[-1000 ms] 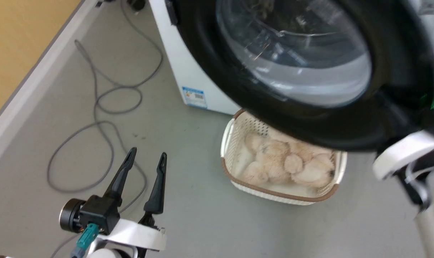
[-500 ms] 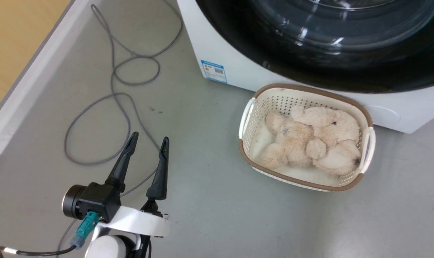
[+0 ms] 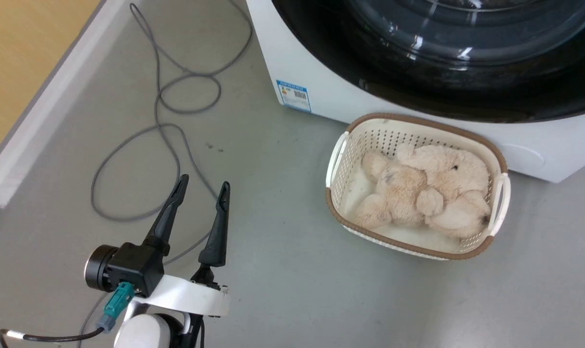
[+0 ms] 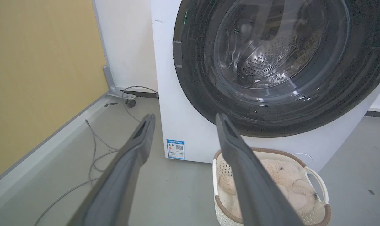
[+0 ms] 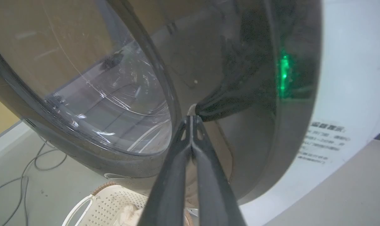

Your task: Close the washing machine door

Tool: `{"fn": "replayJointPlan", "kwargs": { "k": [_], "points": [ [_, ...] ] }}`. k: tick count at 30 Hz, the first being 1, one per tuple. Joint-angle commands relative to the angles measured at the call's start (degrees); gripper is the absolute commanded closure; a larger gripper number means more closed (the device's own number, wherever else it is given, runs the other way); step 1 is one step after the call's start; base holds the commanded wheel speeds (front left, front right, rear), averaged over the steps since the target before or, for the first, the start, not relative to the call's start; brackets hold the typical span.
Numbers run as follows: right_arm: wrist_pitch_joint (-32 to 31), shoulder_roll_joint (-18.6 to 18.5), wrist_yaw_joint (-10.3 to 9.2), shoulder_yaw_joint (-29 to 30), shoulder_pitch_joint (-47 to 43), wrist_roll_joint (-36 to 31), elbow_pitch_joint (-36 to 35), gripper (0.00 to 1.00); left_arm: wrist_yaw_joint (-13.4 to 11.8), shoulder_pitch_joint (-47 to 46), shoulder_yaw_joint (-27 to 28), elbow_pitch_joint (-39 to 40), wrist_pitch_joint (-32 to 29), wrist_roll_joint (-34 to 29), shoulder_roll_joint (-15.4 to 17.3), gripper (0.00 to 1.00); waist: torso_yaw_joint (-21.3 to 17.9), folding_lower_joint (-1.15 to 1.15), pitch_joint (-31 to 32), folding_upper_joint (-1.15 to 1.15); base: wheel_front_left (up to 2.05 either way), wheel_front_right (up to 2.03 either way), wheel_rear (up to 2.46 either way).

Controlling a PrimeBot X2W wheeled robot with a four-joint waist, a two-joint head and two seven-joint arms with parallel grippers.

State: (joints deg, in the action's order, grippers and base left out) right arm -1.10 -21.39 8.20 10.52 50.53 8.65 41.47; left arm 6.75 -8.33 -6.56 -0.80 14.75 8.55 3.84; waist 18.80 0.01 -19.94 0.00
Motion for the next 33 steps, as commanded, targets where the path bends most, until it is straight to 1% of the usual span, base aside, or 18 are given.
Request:
{"fn": "replayJointPlan", "kwargs": {
  "k": [1, 5, 9, 14, 16, 17, 19, 22, 27, 30, 33],
  "points": [
    [1.85, -1.09, -0.71, 0.04, 1.06, 0.27, -0.42, 1.0, 0.36, -0.51, 0.53, -0.25, 0.25, -0.63, -0.37, 0.0, -0.42, -0.01, 1.01, 0.0, 0.0, 0.0, 0.0],
    [5.75, 0.2, -0.71, -3.95, -3.05, 2.1, -1.97, 1.0, 0.42, 0.49, 1.03, -1.17, 0.25, -1.14, -0.48, 0.0, -1.8, -0.01, 3.75, 0.0, 0.0, 0.0, 0.0],
    [10.03, 1.28, -0.71, -8.16, -9.42, 4.09, -5.48, 1.0, 0.47, 1.6, 1.45, -2.68, 0.25, -1.5, -0.54, 0.0, -4.04, -0.01, 7.17, 0.0, 0.0, 0.0, 0.0],
    [13.1, 3.6, -0.71, -10.07, -18.36, 6.27, -11.96, 1.0, 0.5, 2.95, 2.29, -3.99, 0.25, -1.73, -0.57, 0.0, -7.22, -0.01, 10.92, 0.0, 0.0, 0.0, 0.0],
    [13.73, 4.82, -0.71, -10.01, -22.49, 6.5, -15.22, 1.0, 0.5, 3.39, 2.74, -4.4, 0.25, -1.79, -0.56, 0.0, -8.53, -0.01, 12.28, 0.0, 0.0, 0.0, 0.0],
    [13.73, 4.82, -0.71, -10.01, -22.49, 6.5, -15.22, 1.0, 0.5, 3.39, 2.74, -4.4, 0.25, -1.79, -0.56, 0.0, -8.53, -0.01, 12.28, 0.0, 0.0, 0.0, 0.0],
    [14.09, 6.03, -0.71, -9.18, -26.6, 6.08, -18.67, 1.0, 0.45, 3.77, 3.16, -4.78, 0.25, -1.86, -0.56, 0.0, -9.66, -0.01, 13.36, 0.0, 0.0, 0.0, 0.0],
    [14.4, 8.95, -0.71, -7.05, -32.53, 5.95, -23.8, 1.0, 0.23, 4.48, 3.83, -5.22, 0.25, -2.04, -0.54, 0.0, -11.24, -0.01, 14.69, 0.0, 0.0, 0.0, 0.0],
    [14.09, 14.13, -0.71, -4.59, -43.6, 2.4, -32.3, 1.0, 0.21, 5.66, 3.76, -6.25, 0.25, -2.37, -0.54, 0.0, -12.85, -0.01, 16.26, 0.0, 0.0, 0.0, 0.0],
    [13.8, 15.94, -0.71, -3.45, -48.36, 0.9, -36.23, 1.0, 0.11, 6.4, 4.09, -6.67, 0.25, -2.39, -0.51, 0.0, -13.74, -0.01, 16.84, 0.0, 0.0, 0.0, 0.0],
    [13.4, 17.13, -0.71, -3.39, -51.77, -0.62, -38.41, 1.0, 0.05, 7.35, 3.92, -8.17, 0.25, -2.58, -0.42, 0.0, -14.31, -0.01, 17.41, 0.0, 0.0, 0.0, 0.0]
  ]
}}
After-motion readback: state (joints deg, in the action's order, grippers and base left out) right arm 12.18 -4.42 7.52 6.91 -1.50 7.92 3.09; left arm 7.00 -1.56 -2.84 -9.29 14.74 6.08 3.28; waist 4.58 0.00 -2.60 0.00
